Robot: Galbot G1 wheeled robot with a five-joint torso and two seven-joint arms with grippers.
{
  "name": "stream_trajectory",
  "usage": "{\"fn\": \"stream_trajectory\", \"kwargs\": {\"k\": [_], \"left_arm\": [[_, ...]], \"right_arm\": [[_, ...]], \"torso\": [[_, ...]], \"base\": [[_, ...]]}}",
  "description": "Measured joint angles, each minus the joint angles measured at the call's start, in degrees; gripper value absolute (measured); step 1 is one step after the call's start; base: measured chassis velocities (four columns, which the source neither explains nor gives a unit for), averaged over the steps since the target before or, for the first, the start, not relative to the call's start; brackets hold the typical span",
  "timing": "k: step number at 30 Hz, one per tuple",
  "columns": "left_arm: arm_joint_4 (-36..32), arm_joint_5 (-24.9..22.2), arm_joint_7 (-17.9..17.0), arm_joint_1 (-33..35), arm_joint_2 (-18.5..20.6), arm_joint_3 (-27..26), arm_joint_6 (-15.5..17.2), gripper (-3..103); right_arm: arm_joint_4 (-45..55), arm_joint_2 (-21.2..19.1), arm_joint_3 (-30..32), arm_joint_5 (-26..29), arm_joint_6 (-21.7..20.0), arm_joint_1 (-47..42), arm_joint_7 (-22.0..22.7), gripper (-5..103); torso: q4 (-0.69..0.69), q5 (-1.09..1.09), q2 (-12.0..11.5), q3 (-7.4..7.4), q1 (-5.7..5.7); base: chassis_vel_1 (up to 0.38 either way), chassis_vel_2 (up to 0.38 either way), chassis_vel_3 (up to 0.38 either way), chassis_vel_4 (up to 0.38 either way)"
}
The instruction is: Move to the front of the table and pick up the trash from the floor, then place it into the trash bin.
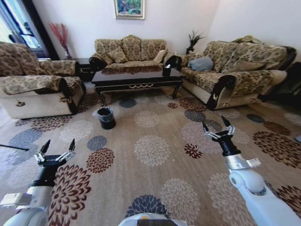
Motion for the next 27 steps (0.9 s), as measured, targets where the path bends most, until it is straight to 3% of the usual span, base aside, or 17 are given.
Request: {"fn": "stream_trajectory", "kwargs": {"k": [27], "left_arm": [[1.2,-0.03,0.72,-0.93,0.2,0.75,-0.86,100]], "right_arm": [[-0.8,-0.09,-0.7,-0.18,-0.11,0.55,0.12,100]], "torso": [[0.01,0.0,5.22,3.23,2.0]], "base": [[0.0,0.0,0.0,0.0]]}}
